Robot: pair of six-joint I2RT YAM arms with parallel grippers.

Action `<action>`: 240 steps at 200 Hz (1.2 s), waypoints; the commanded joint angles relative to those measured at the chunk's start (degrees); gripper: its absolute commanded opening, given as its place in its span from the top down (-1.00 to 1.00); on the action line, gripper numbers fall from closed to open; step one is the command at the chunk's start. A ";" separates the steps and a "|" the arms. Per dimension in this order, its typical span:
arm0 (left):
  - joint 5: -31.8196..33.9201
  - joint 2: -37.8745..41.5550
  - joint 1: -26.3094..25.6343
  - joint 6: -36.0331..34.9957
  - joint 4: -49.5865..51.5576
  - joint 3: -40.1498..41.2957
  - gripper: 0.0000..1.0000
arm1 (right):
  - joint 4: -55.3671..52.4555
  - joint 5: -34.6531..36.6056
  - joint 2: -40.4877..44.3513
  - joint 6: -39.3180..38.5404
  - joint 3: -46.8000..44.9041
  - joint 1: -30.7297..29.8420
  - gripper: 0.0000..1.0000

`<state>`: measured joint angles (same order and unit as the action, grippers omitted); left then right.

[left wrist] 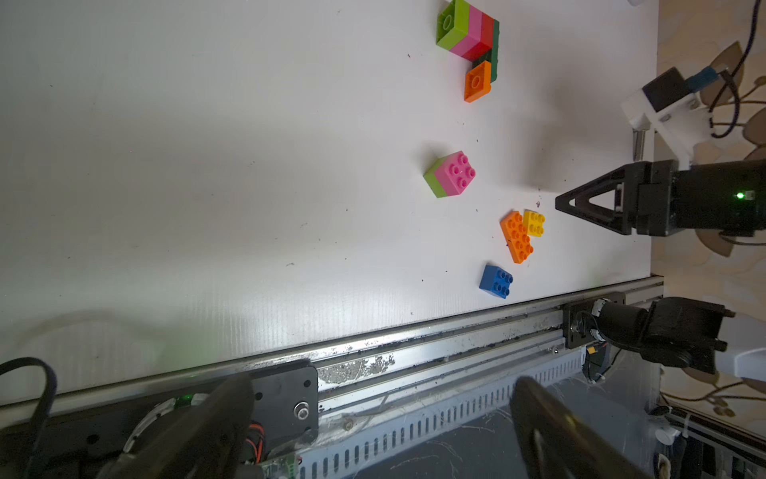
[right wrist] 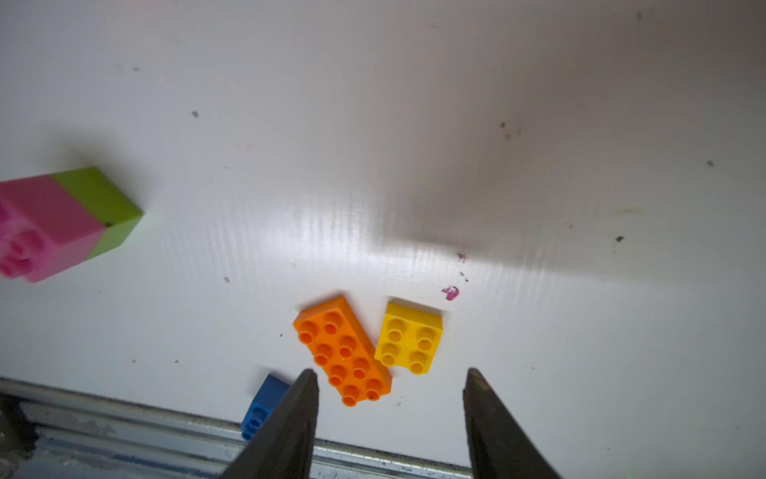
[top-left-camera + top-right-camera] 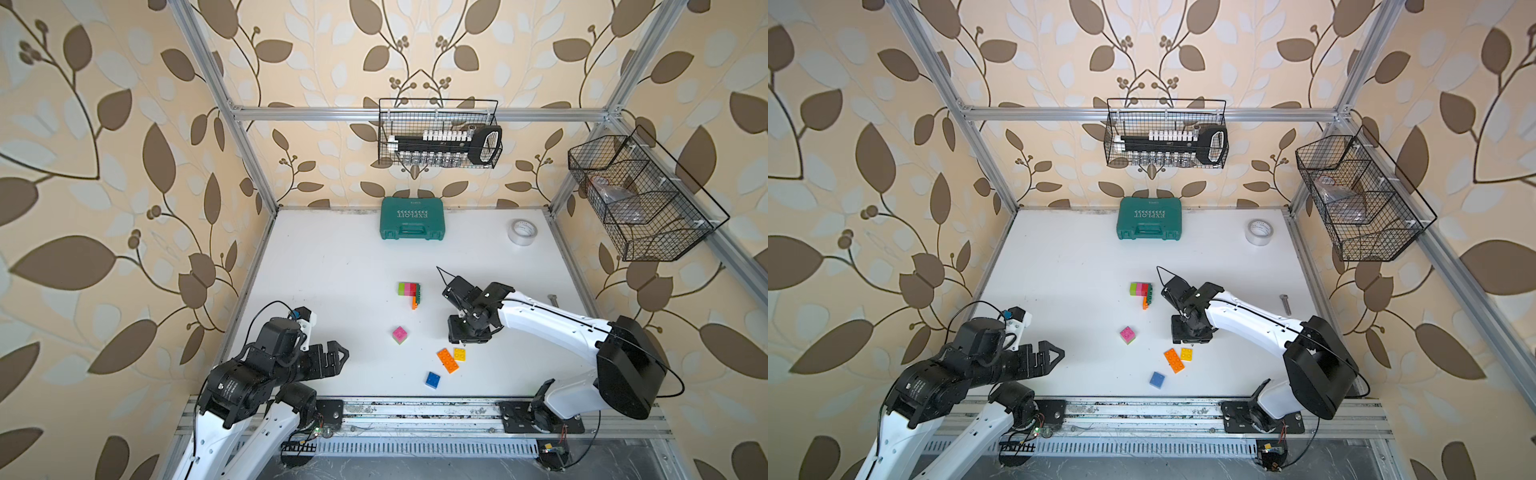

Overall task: Assemble the letter r with lego
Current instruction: Pick up the lego brick from the center of the board.

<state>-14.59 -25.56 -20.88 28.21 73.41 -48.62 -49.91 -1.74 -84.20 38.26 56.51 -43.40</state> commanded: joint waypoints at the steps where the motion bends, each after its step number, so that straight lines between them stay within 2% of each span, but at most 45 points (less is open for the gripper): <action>1: -0.60 -1.04 0.75 -1.32 -0.55 0.06 -0.98 | -1.35 -1.45 -1.88 -10.72 2.68 -2.76 -0.11; 27: -0.27 -1.16 0.76 -1.15 -0.41 0.04 -0.98 | -2.01 1.01 -5.34 -14.12 4.76 -6.93 -0.11; 96: 0.20 -1.85 0.74 -0.94 -0.28 0.02 -0.98 | -2.82 1.54 -13.44 -16.74 5.98 -10.68 -0.02; 219: 0.53 -2.96 0.76 -0.64 -0.02 0.02 -0.98 | -3.16 2.72 -17.83 -14.55 5.40 -11.62 0.14; 240: 0.53 -3.09 0.76 -0.61 0.07 0.07 -0.98 | -2.91 2.67 -18.45 -14.14 5.36 -11.58 0.22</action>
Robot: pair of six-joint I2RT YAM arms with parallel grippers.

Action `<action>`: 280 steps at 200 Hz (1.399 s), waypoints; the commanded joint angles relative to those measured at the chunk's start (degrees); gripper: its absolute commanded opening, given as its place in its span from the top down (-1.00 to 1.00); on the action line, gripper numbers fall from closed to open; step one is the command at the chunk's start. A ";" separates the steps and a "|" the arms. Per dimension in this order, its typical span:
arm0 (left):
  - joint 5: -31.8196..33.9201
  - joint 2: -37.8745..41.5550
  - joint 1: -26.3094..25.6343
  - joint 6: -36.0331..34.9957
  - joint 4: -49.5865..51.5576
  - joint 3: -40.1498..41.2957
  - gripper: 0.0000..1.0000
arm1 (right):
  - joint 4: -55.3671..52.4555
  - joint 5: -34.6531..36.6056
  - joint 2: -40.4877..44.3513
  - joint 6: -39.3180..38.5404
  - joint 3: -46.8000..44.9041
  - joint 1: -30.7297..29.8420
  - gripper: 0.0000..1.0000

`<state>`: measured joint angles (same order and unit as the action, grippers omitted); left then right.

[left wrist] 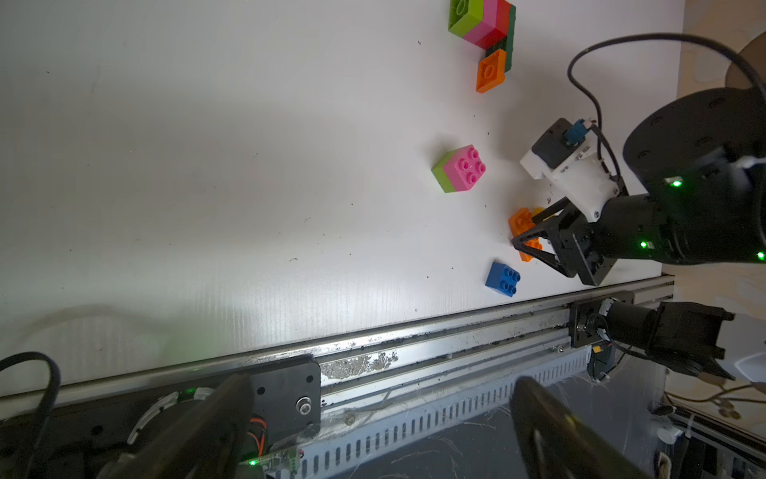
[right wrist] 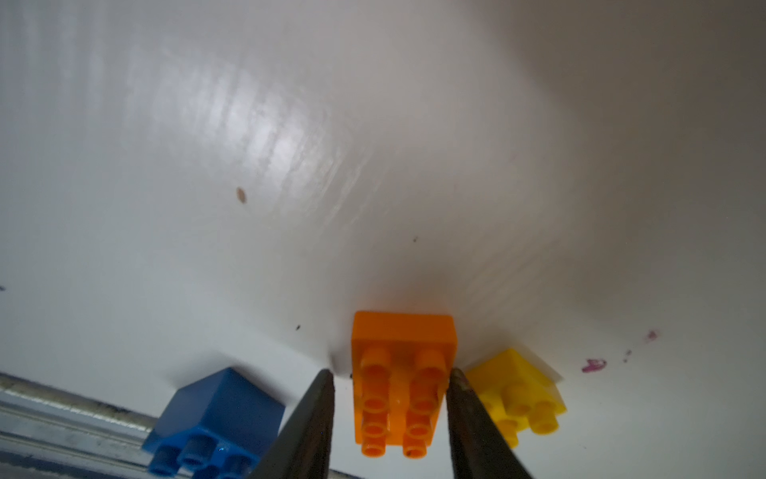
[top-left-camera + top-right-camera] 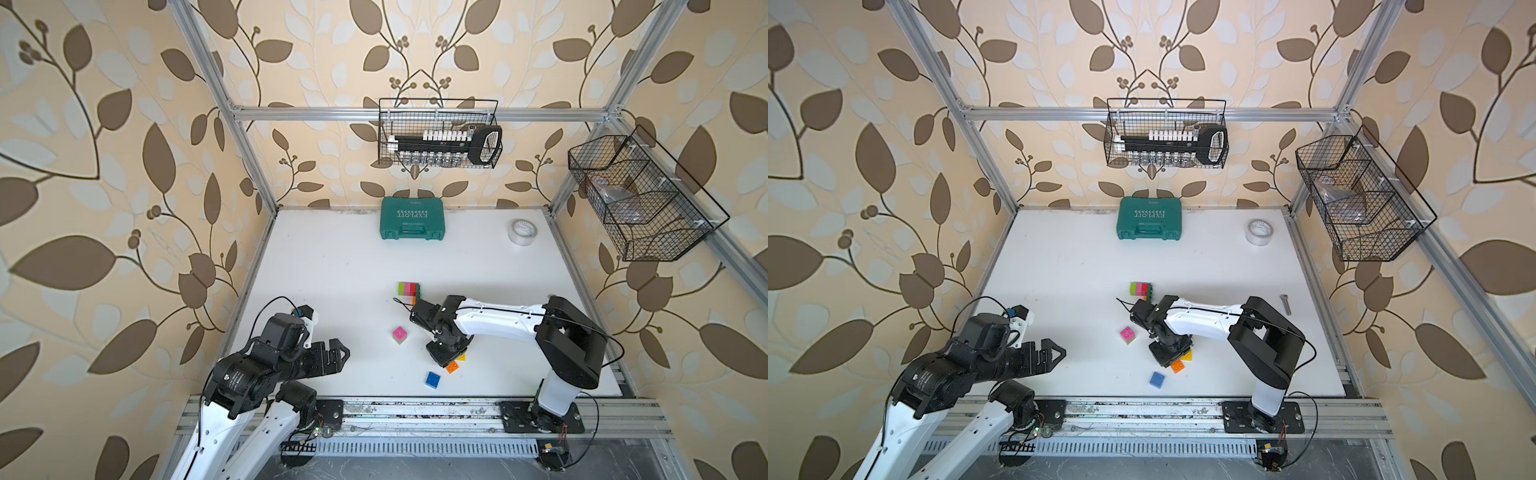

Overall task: Assemble the letter r with lego
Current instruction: Pick up the lego brick from the center of the board, then assemble the lego brick with the lego brick.

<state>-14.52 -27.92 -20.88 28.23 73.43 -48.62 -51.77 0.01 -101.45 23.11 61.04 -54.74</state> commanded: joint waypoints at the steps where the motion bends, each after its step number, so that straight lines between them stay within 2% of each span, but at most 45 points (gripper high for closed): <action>1: 0.46 -0.73 0.76 -0.63 0.05 0.04 -0.98 | -1.10 0.90 -1.21 0.99 0.84 -0.26 0.22; 48: 0.55 -0.60 0.76 -0.53 0.14 0.10 -0.98 | -1.41 1.06 -1.13 1.32 0.81 -0.20 0.45; 56: 0.55 -0.55 0.71 -0.53 0.14 0.11 -0.98 | -1.39 0.97 -1.21 1.39 0.93 -0.28 0.55; 79: 0.58 -0.64 0.76 -0.48 0.13 0.13 -0.98 | -1.52 -0.02 -0.81 1.20 1.47 -0.27 1.00; 119: 0.81 -0.90 0.76 -0.28 0.14 0.02 -0.98 | -4.21 -1.01 4.54 -2.80 7.89 0.55 1.00; 142: 1.38 -0.93 0.76 0.08 0.20 -0.07 -0.98 | -4.00 2.79 8.99 -12.16 10.74 1.26 1.00; 171: 3.00 -0.47 0.75 3.35 -0.13 0.58 -0.98 | -3.52 1.62 11.87 -25.77 10.50 5.60 1.00; 191: -0.44 -0.53 0.76 4.88 -2.71 2.48 -0.98 | -4.21 1.60 11.40 -32.22 9.96 8.97 1.00; 213: -5.32 -0.40 0.76 4.43 -5.41 4.25 -0.98 | -1.84 1.21 12.17 -39.99 5.72 9.52 1.00; 225: -7.82 -0.29 0.76 2.98 -6.08 4.64 -0.98 | 2.59 -1.85 15.05 -41.62 2.50 9.39 1.00; 233: -9.63 -0.15 0.76 1.63 -6.36 4.80 -0.98 | 4.65 -1.20 16.11 -41.70 0.97 9.24 1.00; 280: -16.15 1.43 0.76 -3.21 -6.92 6.21 -0.98 | 2.42 0.97 12.81 -46.12 0.37 5.82 1.00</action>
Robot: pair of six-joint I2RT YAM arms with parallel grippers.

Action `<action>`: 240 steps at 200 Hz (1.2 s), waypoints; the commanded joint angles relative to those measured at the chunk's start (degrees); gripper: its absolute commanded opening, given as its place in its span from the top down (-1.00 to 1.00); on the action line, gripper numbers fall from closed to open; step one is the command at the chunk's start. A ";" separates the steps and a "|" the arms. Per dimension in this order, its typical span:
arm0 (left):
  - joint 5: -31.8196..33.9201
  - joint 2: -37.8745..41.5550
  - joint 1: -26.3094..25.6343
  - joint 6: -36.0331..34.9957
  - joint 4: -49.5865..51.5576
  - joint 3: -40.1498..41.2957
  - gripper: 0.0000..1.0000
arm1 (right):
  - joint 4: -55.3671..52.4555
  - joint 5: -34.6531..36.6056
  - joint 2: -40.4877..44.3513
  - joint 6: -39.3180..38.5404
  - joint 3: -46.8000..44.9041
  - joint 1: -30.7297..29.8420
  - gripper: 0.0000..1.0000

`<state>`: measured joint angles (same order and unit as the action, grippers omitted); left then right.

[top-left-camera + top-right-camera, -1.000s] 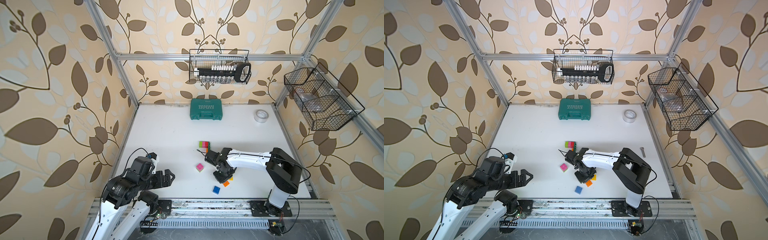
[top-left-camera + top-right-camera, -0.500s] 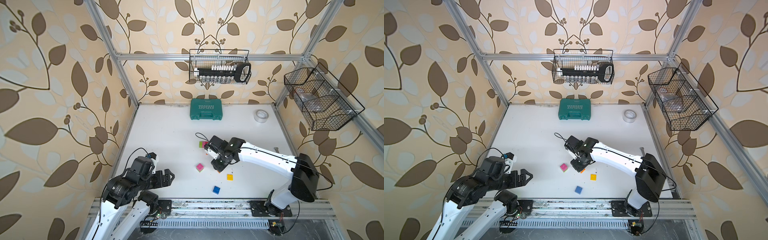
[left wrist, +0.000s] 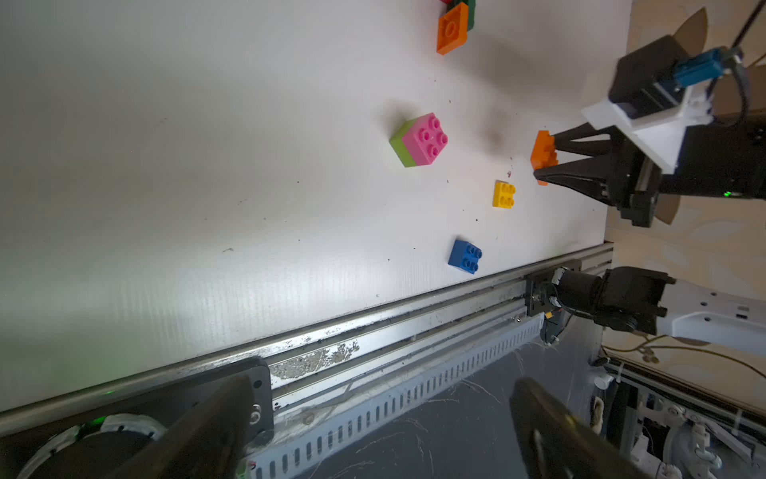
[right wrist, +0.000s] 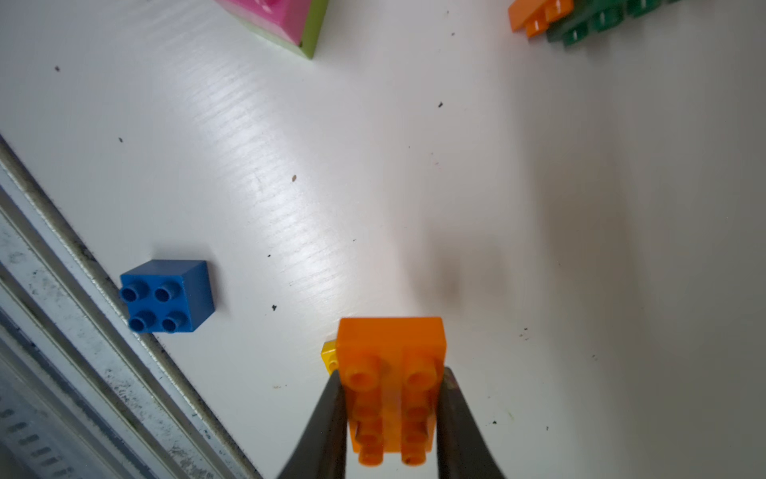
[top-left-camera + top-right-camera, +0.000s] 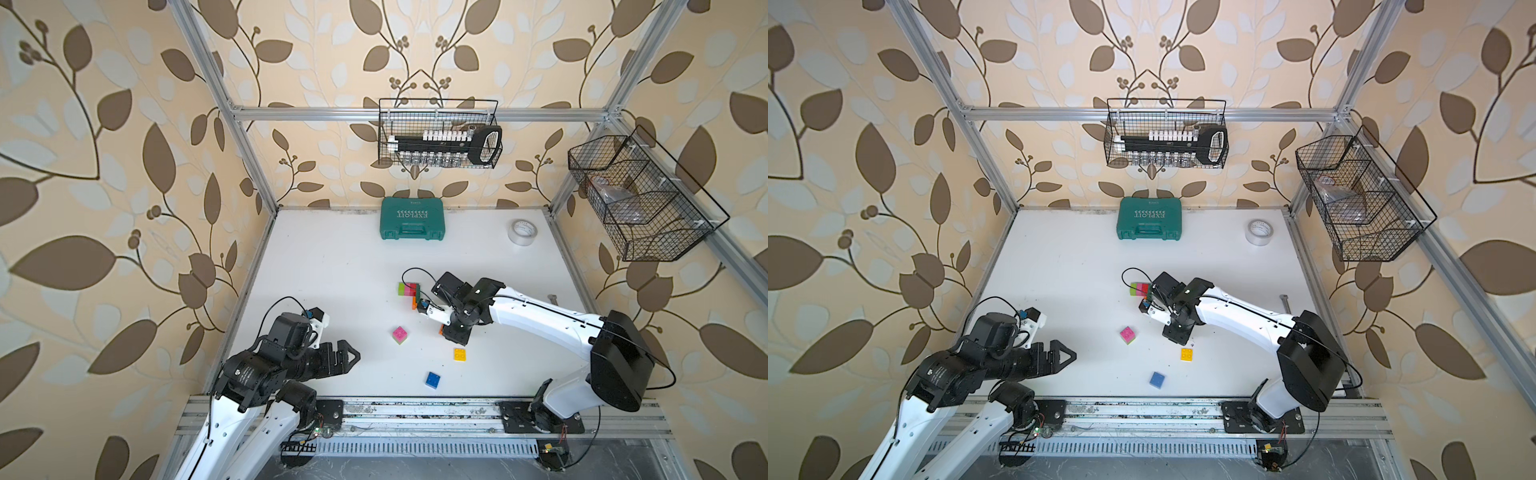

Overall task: Assemble the letter r with lego
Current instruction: Assemble the lego brick with the lego brick.

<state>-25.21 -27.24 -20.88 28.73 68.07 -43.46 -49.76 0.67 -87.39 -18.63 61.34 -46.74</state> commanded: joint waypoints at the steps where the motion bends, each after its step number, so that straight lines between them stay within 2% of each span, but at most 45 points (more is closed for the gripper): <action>1: -5.50 0.77 0.76 -3.78 -1.60 1.08 -0.98 | 0.39 0.53 -1.40 -4.43 0.04 -2.29 1.00; 59: -6.70 0.21 0.76 -4.25 -2.08 1.45 -0.98 | 1.31 4.07 -5.37 -5.10 -1.56 -7.16 1.00; 107: -6.00 -0.60 0.76 -3.36 -2.07 1.53 -0.98 | 1.36 8.56 -3.09 -5.65 -2.92 -7.99 1.00; 137: -4.77 -1.64 0.76 -2.45 -1.83 1.60 -0.98 | -0.30 10.56 -4.85 -5.47 -2.45 -8.04 1.00; 240: -5.20 -3.60 0.76 -2.80 -1.81 1.63 -0.98 | 2.11 6.19 -4.81 -4.15 -5.53 -8.23 1.00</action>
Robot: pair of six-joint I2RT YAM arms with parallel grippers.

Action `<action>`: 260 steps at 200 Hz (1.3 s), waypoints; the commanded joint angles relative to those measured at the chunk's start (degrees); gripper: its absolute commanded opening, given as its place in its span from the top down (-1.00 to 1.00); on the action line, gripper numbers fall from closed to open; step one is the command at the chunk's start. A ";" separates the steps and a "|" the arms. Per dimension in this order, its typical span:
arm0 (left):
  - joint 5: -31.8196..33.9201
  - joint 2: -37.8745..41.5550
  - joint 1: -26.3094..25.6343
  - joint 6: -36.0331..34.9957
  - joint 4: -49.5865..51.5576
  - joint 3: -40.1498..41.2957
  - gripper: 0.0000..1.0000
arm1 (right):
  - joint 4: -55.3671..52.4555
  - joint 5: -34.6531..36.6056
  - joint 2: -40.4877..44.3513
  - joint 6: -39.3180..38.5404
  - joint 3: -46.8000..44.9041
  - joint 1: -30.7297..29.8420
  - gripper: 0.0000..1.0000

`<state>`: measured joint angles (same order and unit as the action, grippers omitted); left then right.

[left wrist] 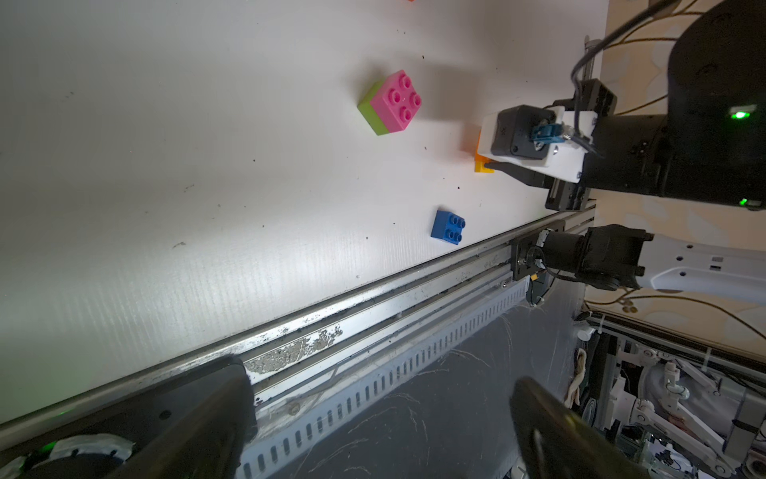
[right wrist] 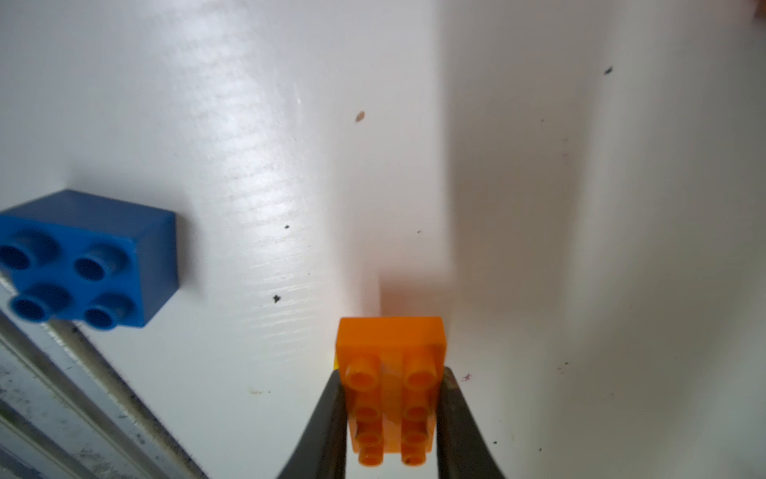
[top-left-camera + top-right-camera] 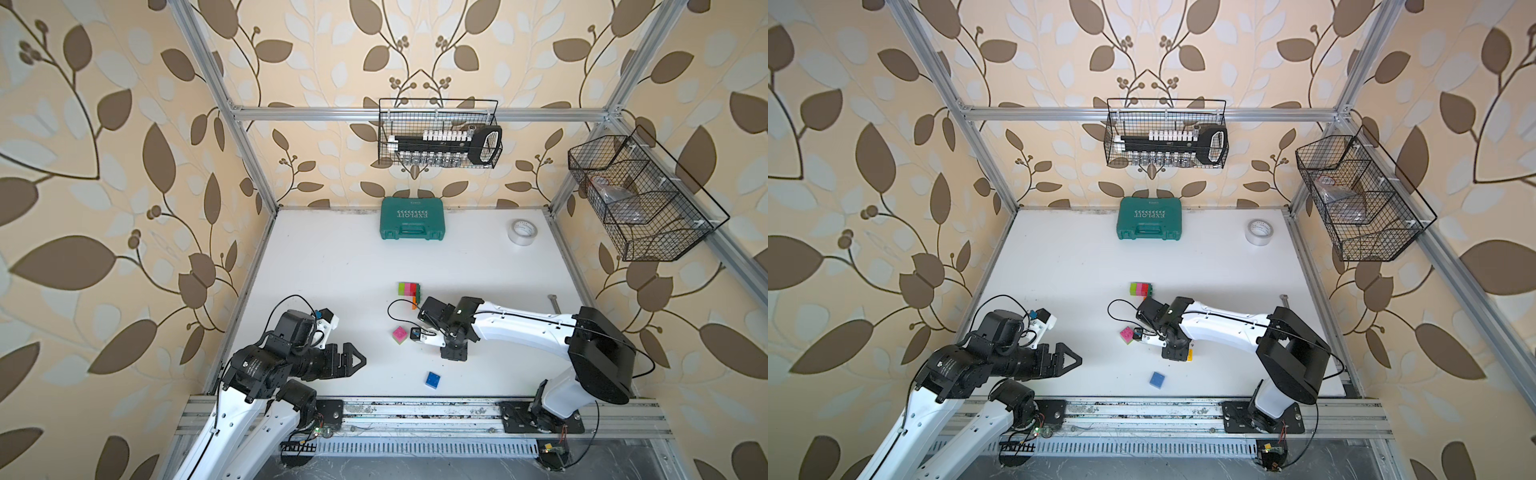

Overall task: Assemble the letter r with lego
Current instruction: Assemble the lego brick with the lego brick.

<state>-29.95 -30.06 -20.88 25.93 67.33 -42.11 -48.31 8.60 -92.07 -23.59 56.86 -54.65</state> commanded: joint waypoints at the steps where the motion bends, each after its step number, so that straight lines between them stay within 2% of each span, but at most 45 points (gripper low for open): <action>1: -0.46 -0.83 0.76 0.04 -1.06 0.27 -0.98 | 0.71 -1.79 -0.13 0.86 -1.09 -0.30 1.00; 143: -0.18 -1.84 0.76 0.26 -0.98 0.27 -0.98 | 1.72 -3.44 -0.67 0.59 -2.48 -0.45 1.00; 260: 0.16 -2.28 0.74 0.49 -0.88 0.27 -0.97 | 7.43 -8.29 2.02 -0.99 -7.23 1.32 1.00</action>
<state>-29.87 -31.97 -20.88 26.00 67.35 -42.11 -43.11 3.77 -90.41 -23.66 52.01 -54.13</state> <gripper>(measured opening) 0.989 0.261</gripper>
